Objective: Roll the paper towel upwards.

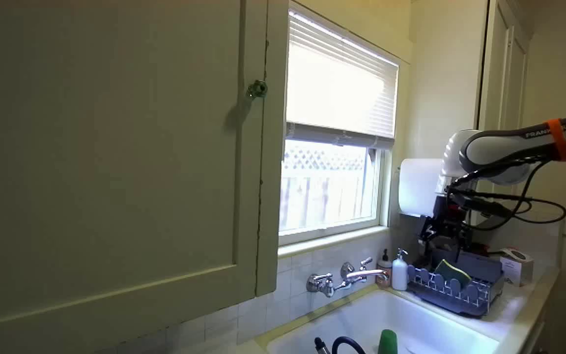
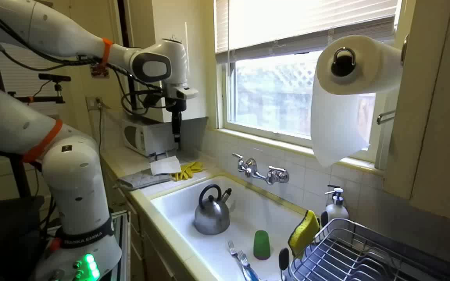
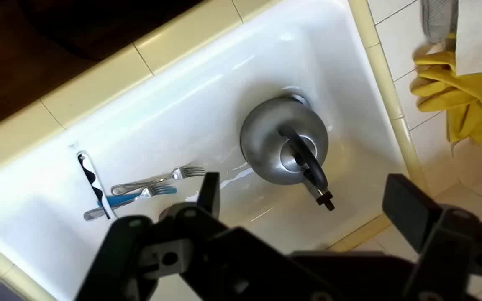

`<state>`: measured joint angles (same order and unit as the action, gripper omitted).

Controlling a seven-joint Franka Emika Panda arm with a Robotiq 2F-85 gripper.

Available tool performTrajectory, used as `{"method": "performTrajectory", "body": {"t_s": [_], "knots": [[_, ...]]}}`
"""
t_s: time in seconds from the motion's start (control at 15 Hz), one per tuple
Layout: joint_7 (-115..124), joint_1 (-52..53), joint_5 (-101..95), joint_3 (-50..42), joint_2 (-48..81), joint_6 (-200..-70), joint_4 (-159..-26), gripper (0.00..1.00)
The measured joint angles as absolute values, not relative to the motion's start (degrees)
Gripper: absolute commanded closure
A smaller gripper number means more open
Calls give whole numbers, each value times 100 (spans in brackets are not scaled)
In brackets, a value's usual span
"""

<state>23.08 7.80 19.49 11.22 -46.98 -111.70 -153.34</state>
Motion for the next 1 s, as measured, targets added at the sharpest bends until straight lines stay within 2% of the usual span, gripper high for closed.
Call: {"method": "performTrajectory", "body": {"t_s": [0.2, 0.27, 0.33, 0.93, 1.0], "knots": [[2306, 777, 1949, 1123, -4696, -11170, -15333, 0], [2304, 765, 1948, 1123, -4696, -11170, -15328, 7], [2292, 735, 1911, 1123, -4696, -11170, -15309, 26], [1251, -216, -397, 989, -4426, -11592, -14137, 95], [1139, -330, -706, 968, -4310, -11657, -13926, 99]]}}
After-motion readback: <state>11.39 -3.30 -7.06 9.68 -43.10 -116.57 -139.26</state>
